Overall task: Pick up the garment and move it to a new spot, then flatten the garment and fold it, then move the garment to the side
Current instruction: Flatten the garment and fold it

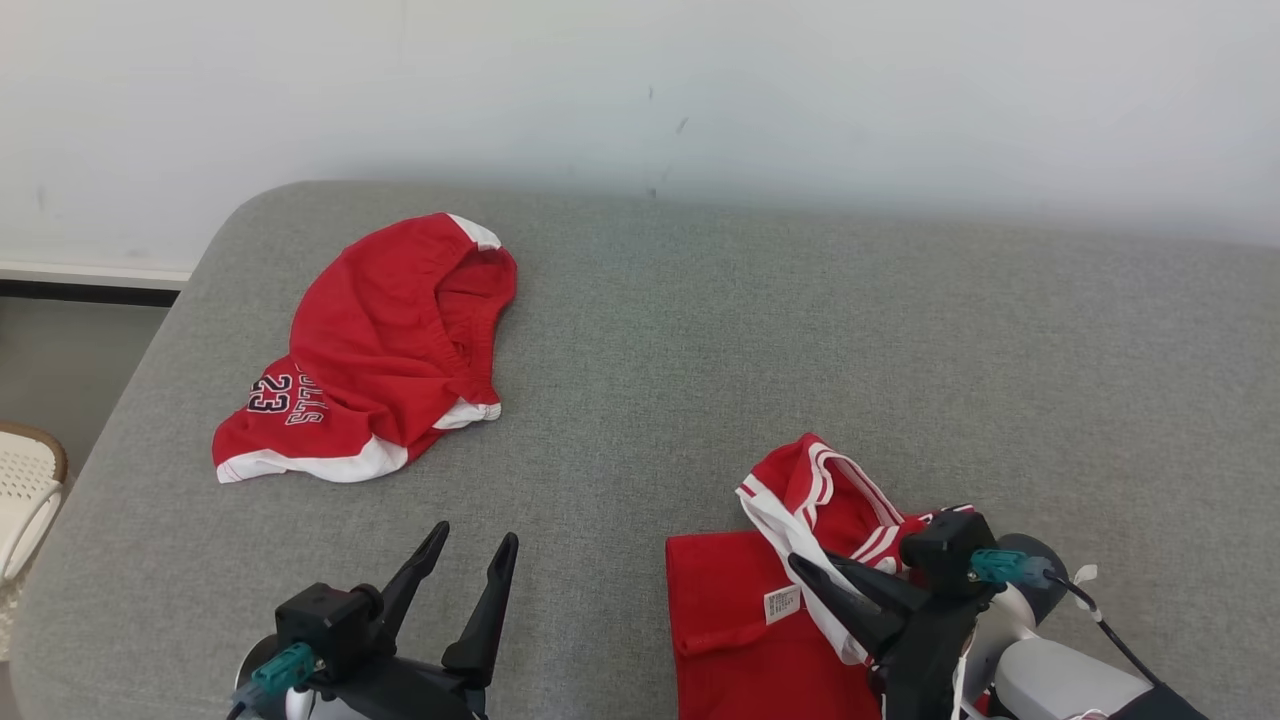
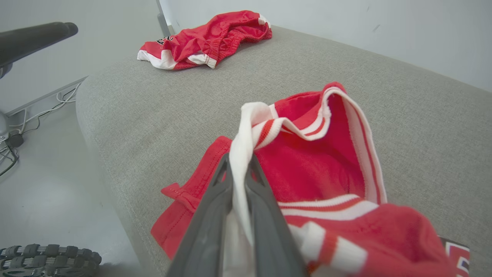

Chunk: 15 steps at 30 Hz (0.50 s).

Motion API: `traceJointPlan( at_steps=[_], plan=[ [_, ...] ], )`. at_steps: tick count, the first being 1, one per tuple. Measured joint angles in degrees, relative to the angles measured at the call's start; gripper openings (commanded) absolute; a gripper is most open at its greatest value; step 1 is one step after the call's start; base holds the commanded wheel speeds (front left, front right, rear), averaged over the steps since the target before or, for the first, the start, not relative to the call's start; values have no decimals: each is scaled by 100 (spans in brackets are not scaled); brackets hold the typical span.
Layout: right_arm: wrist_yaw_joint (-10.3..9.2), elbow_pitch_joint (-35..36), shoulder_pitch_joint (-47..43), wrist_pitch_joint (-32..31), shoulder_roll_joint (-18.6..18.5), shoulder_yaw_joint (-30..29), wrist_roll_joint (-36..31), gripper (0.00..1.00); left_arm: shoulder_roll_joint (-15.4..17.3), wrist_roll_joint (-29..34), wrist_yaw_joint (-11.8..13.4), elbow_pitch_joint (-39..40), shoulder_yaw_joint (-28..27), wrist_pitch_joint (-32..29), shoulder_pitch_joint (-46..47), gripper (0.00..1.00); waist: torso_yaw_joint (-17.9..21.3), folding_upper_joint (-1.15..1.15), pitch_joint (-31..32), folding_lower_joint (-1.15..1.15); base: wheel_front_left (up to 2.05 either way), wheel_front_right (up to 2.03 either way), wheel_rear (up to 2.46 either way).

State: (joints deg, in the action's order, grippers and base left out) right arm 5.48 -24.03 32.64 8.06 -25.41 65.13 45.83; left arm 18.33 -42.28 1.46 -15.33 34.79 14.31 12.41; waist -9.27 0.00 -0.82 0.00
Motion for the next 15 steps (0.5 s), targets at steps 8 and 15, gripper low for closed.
traceJointPlan(
  at_steps=[8,15],
  plan=[
    [-35,-97,90,-40,265,69,-1,100,2,0,3,9,-51,0,-3,100,-19,0,-31,0,0,0,0],
    [26,82,151,140,468,136,-89,100,19,1,5,11,-103,0,-24,100,69,0,-27,0,0,0,0]
  ],
)
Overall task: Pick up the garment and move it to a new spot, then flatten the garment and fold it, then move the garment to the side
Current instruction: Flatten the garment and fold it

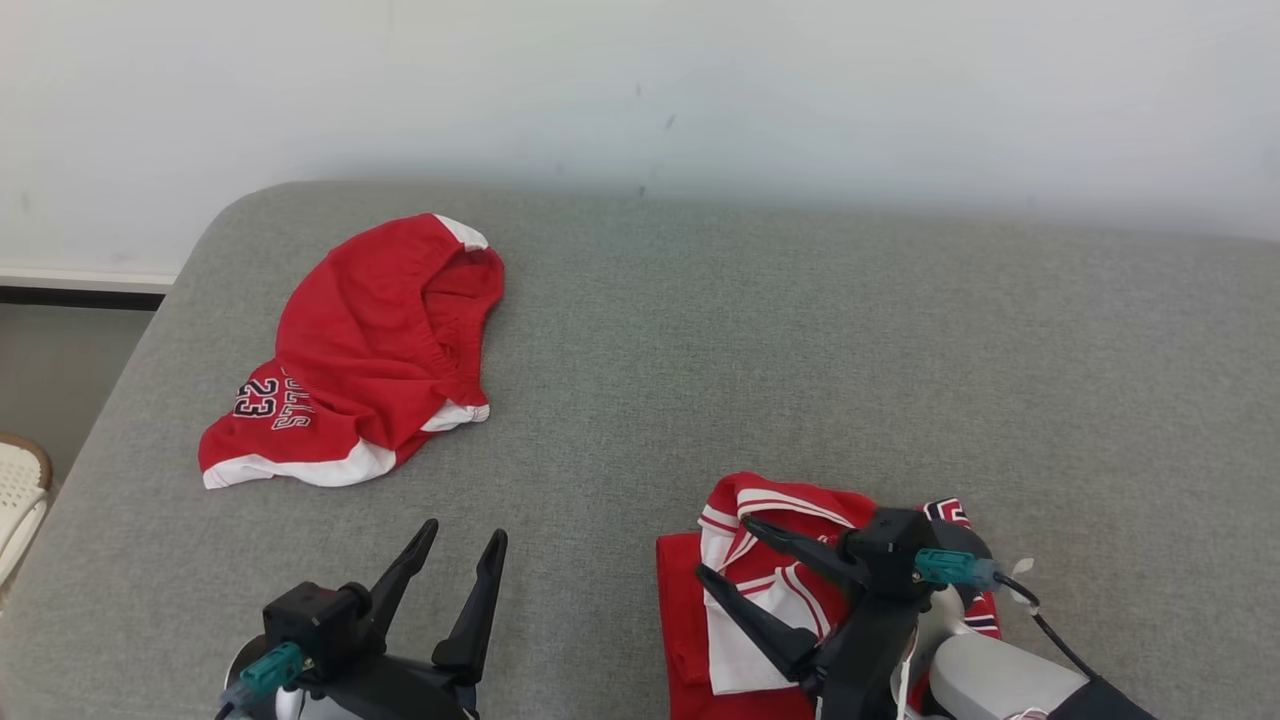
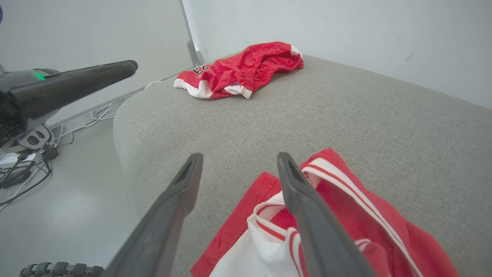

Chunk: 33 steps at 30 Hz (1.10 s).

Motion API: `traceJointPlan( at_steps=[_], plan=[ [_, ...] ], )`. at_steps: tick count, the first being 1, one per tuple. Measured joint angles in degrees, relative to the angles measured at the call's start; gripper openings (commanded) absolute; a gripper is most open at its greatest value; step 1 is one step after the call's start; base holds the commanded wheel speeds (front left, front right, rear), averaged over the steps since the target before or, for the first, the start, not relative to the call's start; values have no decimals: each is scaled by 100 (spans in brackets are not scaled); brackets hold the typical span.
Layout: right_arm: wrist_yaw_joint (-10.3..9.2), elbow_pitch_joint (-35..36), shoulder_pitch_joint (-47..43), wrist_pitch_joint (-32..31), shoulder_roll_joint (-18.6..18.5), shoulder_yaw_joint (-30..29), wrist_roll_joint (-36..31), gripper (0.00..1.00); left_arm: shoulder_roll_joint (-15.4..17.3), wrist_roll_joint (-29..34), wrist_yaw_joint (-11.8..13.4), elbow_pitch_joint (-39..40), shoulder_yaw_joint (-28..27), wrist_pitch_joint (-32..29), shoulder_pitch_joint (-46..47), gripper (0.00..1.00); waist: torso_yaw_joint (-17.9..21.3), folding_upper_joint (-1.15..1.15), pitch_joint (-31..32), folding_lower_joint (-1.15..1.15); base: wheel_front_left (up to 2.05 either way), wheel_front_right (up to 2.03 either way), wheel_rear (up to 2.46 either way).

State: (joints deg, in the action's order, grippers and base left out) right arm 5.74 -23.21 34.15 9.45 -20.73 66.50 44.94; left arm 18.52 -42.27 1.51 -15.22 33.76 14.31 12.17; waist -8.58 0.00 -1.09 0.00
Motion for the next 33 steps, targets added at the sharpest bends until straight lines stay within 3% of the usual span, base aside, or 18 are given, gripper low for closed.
traceJointPlan(
  at_steps=[5,10,24,30,33],
  plan=[
    [34,303,4,233,1,-149,56,100,14,-1,1,11,-27,0,-32,100,86,0,14,0,0,0,0],
    [26,498,0,347,-276,-432,136,100,56,0,37,59,-109,0,-103,100,180,0,32,0,0,0,0],
    [-632,862,-624,477,-1261,-1479,531,100,66,53,60,268,-162,0,-221,100,521,0,71,0,0,0,0],
    [-834,914,-1090,482,-1393,-1833,773,100,74,110,100,332,-172,0,-226,100,593,0,59,0,0,0,0],
    [-833,855,-1276,482,-1399,-1963,959,100,73,123,102,385,-183,0,-226,100,607,0,45,0,0,0,0]
  ],
)
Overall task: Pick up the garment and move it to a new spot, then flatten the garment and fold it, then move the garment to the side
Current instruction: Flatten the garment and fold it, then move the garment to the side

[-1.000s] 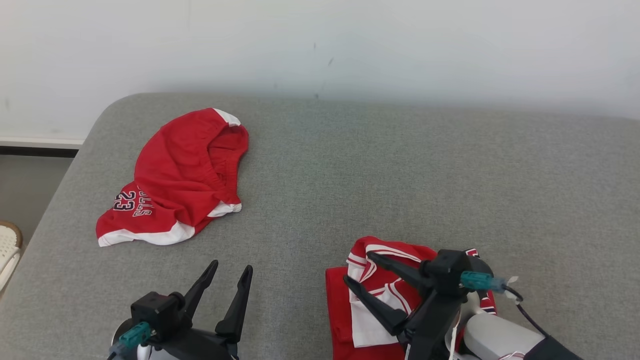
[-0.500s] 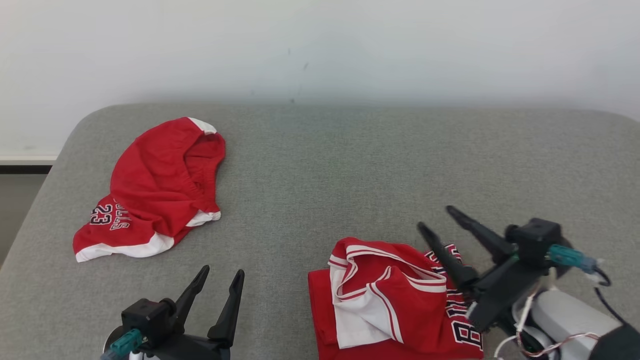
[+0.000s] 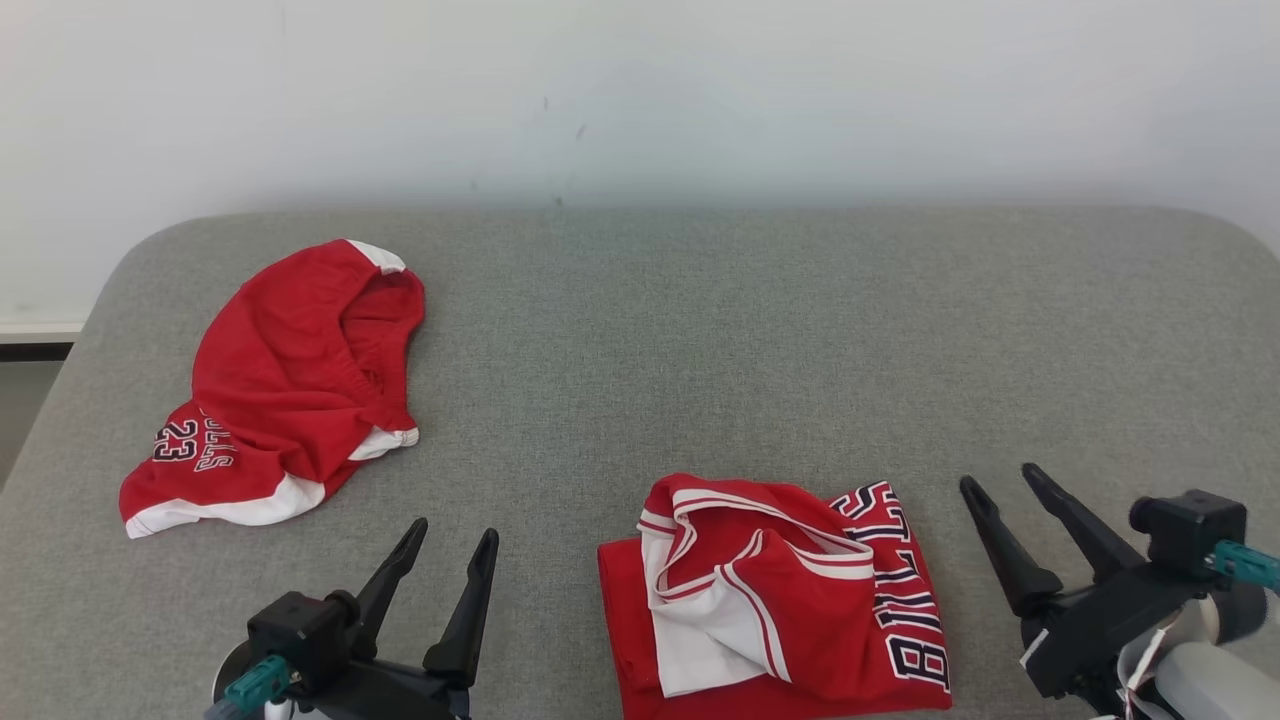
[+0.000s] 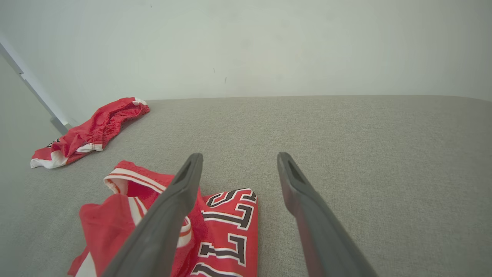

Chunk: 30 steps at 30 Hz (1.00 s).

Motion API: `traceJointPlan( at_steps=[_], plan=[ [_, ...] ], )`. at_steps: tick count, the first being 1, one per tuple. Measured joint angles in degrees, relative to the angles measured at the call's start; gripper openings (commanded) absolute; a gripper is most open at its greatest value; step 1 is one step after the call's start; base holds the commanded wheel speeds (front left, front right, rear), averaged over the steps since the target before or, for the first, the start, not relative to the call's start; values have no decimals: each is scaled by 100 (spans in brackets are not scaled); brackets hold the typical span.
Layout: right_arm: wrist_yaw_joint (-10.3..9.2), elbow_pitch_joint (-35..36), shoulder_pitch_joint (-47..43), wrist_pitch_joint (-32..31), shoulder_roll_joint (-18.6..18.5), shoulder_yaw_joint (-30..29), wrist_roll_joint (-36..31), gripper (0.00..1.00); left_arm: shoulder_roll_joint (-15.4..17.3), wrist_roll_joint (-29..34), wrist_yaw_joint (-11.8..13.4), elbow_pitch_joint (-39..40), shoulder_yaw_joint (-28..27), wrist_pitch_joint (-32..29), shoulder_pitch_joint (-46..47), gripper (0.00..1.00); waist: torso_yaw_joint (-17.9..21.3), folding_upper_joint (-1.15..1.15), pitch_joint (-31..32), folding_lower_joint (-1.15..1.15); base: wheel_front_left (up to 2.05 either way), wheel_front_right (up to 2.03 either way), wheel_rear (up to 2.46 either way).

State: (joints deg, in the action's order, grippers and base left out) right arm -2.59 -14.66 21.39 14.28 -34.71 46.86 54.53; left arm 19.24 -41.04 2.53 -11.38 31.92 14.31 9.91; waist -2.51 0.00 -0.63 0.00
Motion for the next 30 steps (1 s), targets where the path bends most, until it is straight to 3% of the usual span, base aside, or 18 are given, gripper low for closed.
traceJointPlan(
  at_steps=[7,15,23,30],
  plan=[
    [148,-280,-265,0,87,-272,513,100,2,112,-2,129,19,0,6,100,-8,0,-145,0,0,0,0],
    [613,-869,-371,-8,344,-279,996,100,3,188,-8,151,42,0,74,100,-167,0,-369,0,0,0,0],
    [834,-1396,-296,-213,653,-204,1217,100,32,189,-56,115,27,0,166,100,-351,0,-549,0,0,0,0],
    [916,-1808,-94,-452,854,-118,1406,100,35,189,-57,71,14,0,194,100,-431,0,-615,0,0,0,0]
  ],
)
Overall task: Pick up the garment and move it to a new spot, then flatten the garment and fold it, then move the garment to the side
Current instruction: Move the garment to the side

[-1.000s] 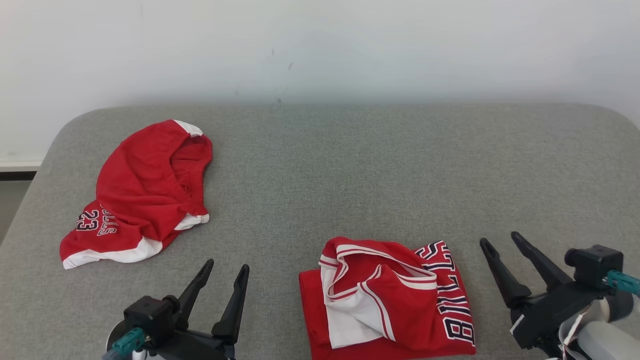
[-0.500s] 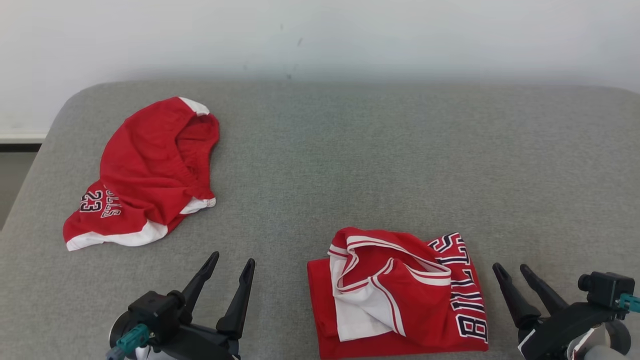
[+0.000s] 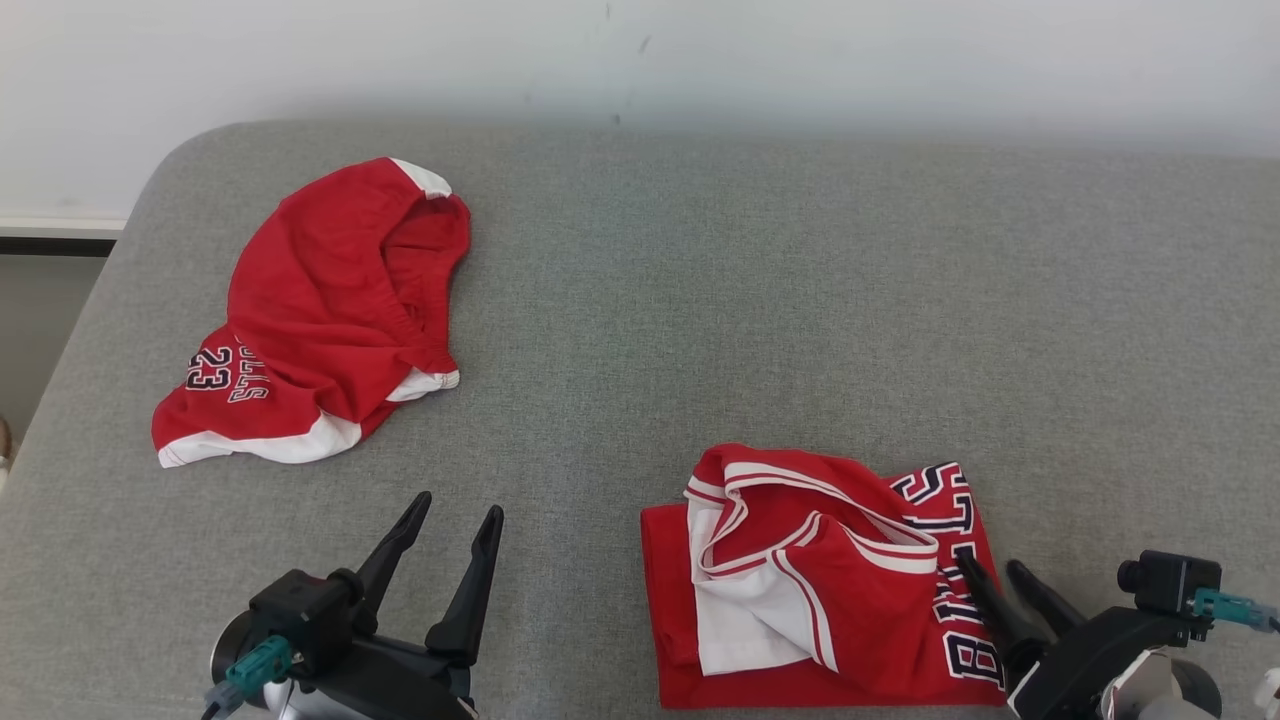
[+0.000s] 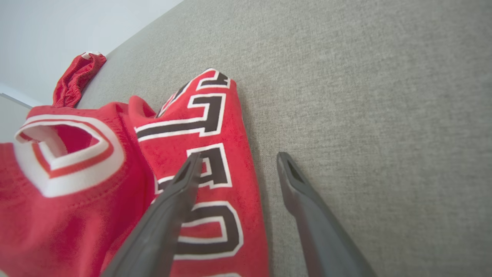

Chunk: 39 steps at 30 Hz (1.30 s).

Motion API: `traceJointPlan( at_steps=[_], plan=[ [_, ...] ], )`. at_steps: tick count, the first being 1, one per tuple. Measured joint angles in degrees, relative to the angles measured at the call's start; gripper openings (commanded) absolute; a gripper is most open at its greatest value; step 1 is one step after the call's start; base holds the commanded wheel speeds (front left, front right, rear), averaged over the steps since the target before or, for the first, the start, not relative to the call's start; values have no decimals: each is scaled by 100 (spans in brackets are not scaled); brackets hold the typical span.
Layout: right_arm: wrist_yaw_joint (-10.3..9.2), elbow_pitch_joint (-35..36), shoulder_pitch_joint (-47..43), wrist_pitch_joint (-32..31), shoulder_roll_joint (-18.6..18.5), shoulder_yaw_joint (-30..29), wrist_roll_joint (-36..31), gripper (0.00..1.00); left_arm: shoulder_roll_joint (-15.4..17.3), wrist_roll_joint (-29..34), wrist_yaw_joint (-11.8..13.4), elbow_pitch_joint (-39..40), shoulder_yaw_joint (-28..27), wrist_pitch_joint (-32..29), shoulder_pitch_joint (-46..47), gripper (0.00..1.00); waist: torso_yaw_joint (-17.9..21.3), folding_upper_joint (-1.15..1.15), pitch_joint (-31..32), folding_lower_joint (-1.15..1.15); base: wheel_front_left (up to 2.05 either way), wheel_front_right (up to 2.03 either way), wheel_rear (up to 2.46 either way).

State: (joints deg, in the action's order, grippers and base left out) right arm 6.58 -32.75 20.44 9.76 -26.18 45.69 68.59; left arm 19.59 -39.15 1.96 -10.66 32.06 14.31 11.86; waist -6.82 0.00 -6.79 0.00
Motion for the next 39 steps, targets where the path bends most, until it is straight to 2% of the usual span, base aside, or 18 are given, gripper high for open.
traceJointPlan(
  at_steps=[14,15,16,17,26,39],
  plan=[
    [52,-361,88,-481,199,125,433,100,-8,-1,-3,-116,0,0,71,100,-38,0,29,0,0,0,0],
    [52,-349,103,-530,201,146,467,76,-9,-1,-4,-126,0,0,71,100,-36,0,37,0,0,0,0],
    [52,-334,118,-580,203,176,477,34,-11,-1,-4,-140,0,0,71,100,-33,0,46,0,0,0,0],
    [52,-315,132,-630,210,213,478,0,-11,-1,-4,-158,-3,0,71,100,-28,0,60,0,0,0,0],
    [52,-154,135,-794,226,374,560,0,-32,-2,-45,-172,0,0,70,100,20,0,135,0,0,0,0],
    [52,379,1030,-225,-59,312,252,0,-43,-5,-44,-170,-12,1,52,100,181,0,219,0,0,0,0]
  ],
)
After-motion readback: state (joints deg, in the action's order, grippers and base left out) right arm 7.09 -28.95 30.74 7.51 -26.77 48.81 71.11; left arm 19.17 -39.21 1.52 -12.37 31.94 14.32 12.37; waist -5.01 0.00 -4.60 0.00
